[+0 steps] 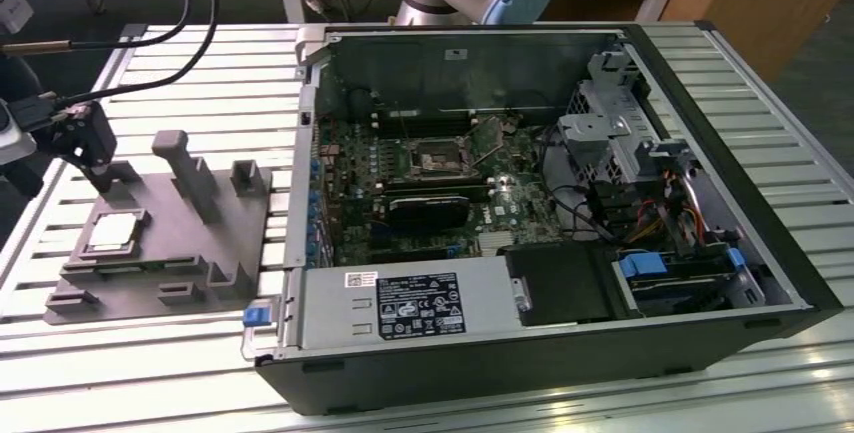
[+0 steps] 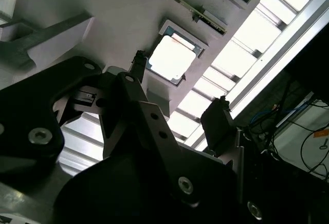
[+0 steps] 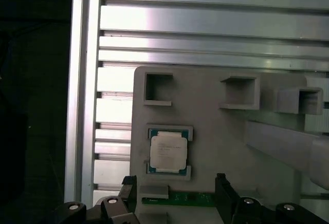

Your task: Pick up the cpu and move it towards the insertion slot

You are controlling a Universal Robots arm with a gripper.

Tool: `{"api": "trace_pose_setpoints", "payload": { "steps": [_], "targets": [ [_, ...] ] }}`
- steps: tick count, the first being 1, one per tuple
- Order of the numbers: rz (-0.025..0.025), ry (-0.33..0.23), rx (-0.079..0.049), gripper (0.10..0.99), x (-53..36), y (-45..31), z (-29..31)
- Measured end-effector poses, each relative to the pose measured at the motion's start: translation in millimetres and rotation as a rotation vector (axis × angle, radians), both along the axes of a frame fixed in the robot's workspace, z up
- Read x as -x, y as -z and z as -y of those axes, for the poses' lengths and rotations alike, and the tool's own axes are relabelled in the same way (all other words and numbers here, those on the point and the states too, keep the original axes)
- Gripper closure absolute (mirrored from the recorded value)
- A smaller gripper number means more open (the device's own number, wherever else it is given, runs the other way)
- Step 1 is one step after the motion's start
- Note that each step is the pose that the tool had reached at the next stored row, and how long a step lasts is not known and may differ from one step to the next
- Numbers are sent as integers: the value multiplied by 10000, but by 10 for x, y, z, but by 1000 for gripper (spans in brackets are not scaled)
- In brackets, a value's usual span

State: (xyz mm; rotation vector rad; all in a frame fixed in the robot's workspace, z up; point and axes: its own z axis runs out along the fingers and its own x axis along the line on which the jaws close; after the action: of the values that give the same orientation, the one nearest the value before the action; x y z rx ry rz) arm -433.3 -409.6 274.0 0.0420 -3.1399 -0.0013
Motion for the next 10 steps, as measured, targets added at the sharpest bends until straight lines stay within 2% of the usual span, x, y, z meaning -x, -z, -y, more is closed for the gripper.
{"api": "trace_pose_setpoints", "payload": {
  "steps": [10],
  "targets": [
    [0,0,0,380,9,99,2]
  ]
}}
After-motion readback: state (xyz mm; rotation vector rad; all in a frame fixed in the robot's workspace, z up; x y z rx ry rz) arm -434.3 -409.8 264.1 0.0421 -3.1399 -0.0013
